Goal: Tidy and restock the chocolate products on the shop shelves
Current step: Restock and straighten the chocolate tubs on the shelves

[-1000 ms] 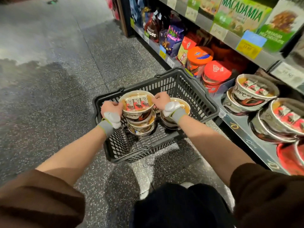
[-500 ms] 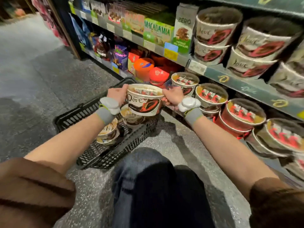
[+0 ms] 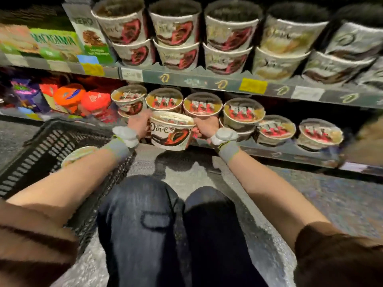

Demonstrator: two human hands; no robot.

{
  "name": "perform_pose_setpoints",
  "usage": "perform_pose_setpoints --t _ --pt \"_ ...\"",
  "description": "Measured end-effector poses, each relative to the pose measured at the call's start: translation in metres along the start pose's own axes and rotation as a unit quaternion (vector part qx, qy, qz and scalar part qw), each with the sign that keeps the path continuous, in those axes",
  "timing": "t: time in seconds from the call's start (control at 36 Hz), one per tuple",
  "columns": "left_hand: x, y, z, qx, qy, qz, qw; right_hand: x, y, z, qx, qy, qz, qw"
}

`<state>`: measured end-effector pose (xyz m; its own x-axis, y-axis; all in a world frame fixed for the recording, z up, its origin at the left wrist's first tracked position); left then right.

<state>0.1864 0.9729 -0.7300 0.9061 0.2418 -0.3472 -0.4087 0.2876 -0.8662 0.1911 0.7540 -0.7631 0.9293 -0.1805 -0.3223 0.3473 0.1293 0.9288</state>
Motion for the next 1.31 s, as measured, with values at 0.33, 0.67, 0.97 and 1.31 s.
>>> perform_pose_setpoints --t 0.33,0.67,0.97,1.31 --pt "-0.011 -0.013 -0.087 0.117 0.034 -0.059 0.991 -0.031 -0.044 0.079 0.135 -0.056 -0.069 0.987" --pt "-0.008 -0.022 -0.104 0.036 0.024 -0.061 0.997 -0.04 -0.047 0.106 0.16 -0.084 -0.068 0.981" --pt "-0.021 -0.029 -0.107 0.043 0.098 -0.044 0.993 -0.04 -0.037 0.117 0.161 -0.096 -0.05 0.981" --pt "-0.035 -0.045 -0.091 -0.055 0.132 -0.003 0.99 -0.043 -0.009 0.115 0.185 -0.087 -0.033 0.978"
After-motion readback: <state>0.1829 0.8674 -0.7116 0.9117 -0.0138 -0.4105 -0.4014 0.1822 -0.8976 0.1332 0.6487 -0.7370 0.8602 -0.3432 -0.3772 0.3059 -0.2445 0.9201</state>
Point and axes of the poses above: each hand's wrist, its own x-axis towards the middle knuckle, its own z-axis out of the back of the hand, y = z × x, the point moved 5 cm from there along x, towards the middle knuckle, and after that the axes turned 1 degree about x, right-handed, at the moved point
